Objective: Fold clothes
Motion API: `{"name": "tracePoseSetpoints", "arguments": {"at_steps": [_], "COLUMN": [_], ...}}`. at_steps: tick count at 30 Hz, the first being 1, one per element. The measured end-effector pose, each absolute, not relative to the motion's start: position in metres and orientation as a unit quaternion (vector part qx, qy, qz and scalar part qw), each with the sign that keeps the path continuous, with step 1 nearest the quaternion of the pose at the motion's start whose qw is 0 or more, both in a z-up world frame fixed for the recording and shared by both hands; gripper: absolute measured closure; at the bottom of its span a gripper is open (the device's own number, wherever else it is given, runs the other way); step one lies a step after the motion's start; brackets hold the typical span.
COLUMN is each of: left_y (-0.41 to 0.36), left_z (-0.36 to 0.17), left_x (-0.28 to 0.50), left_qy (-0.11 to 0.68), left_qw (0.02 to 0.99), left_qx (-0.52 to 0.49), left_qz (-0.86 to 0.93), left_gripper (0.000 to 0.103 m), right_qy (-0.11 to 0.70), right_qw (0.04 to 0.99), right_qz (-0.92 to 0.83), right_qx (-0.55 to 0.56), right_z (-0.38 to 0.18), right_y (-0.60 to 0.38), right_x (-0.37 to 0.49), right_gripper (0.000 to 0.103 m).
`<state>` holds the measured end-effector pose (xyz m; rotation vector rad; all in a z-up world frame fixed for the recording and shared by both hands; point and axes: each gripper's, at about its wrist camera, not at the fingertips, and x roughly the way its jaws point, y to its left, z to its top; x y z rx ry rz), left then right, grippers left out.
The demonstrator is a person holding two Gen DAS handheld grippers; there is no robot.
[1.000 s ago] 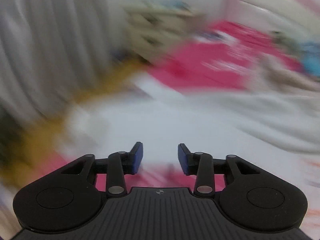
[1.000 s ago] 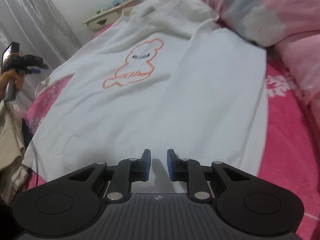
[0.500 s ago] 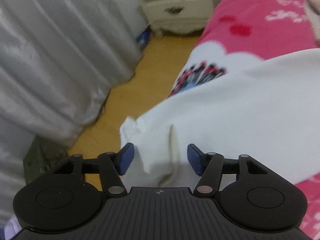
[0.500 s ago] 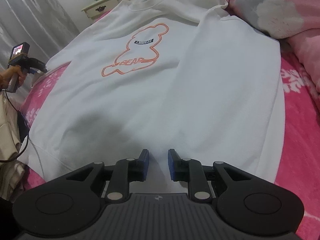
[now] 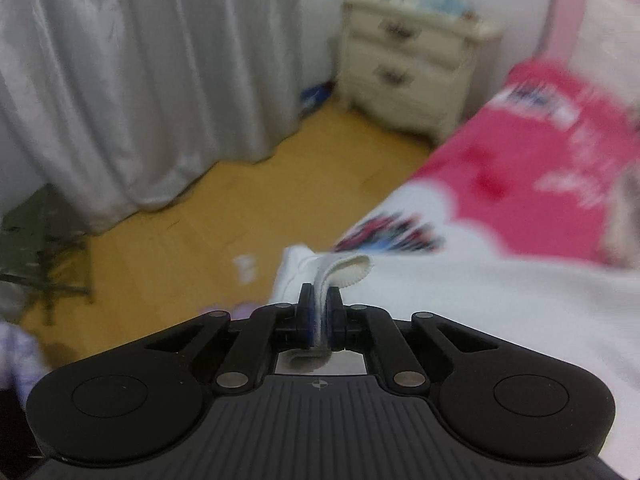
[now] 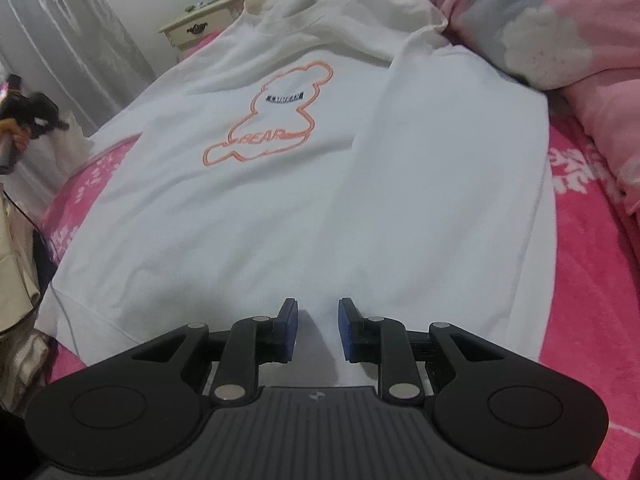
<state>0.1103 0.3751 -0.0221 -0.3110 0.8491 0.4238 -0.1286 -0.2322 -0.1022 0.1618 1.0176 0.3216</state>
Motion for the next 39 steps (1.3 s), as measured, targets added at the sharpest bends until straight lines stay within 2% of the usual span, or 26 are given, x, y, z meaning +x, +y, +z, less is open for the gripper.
{"name": "tracePoseSetpoints", "arguments": {"at_steps": [5, 10, 13, 16, 21, 27, 32, 39], "left_y": [0.283, 0.183, 0.137, 0.107, 0.095, 0.104, 0.106, 0.105], "left_z": [0.059, 0.104, 0.078, 0.023, -0.06, -0.058, -0.054, -0.047], "left_x": [0.059, -0.023, -0.071, -0.104, -0.128, -0.142, -0.146, -0.161], "left_qy": [0.363, 0.311, 0.347, 0.41, 0.479, 0.465, 0.454, 0.448], "left_qw": [0.922, 0.922, 0.89, 0.853, 0.814, 0.808, 0.795, 0.774], "left_qx": [-0.131, -0.085, -0.03, 0.024, 0.104, 0.181, 0.229, 0.266], "left_qz": [0.01, -0.215, -0.294, -0.322, -0.311, -0.314, -0.329, -0.359], "left_gripper": [0.1, 0.1, 0.099, 0.099, 0.099, 0.099, 0.099, 0.098], "right_qy": [0.468, 0.448, 0.445, 0.45, 0.469, 0.51, 0.564, 0.574], "right_qw": [0.866, 0.875, 0.876, 0.872, 0.856, 0.818, 0.764, 0.733], "right_qz": [0.158, 0.158, 0.16, 0.165, 0.188, 0.252, 0.313, 0.366], "right_qx": [0.078, 0.088, 0.095, 0.102, 0.105, 0.09, 0.014, -0.002], "right_z": [-0.09, -0.075, -0.069, -0.068, -0.072, -0.069, -0.059, -0.073], "right_y": [-0.233, -0.234, -0.237, -0.238, -0.225, -0.197, -0.153, -0.09], "right_x": [-0.139, -0.152, -0.161, -0.167, -0.163, -0.145, -0.115, -0.085], "right_gripper": [0.078, 0.078, 0.078, 0.078, 0.078, 0.078, 0.078, 0.077]}}
